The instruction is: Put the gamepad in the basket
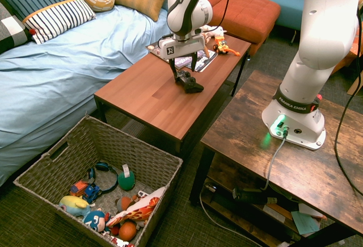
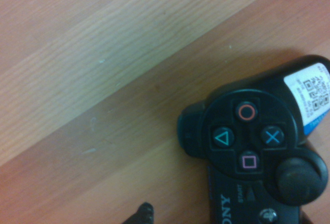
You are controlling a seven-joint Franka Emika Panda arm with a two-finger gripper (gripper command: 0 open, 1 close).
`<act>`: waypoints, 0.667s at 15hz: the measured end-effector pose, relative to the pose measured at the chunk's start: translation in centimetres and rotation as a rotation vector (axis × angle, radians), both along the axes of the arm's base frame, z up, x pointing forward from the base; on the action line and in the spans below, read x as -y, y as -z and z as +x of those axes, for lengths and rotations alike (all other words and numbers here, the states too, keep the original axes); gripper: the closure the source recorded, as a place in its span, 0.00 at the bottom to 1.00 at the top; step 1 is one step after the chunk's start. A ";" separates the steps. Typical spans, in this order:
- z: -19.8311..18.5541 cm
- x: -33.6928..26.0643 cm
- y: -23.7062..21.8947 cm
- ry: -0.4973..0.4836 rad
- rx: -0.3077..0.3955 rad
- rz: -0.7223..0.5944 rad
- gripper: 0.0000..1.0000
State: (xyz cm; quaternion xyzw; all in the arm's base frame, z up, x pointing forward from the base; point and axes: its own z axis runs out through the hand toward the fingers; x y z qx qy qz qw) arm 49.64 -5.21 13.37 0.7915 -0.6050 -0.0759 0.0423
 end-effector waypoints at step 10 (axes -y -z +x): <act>-0.1 0.8 4.3 0.044 -0.028 0.011 1.00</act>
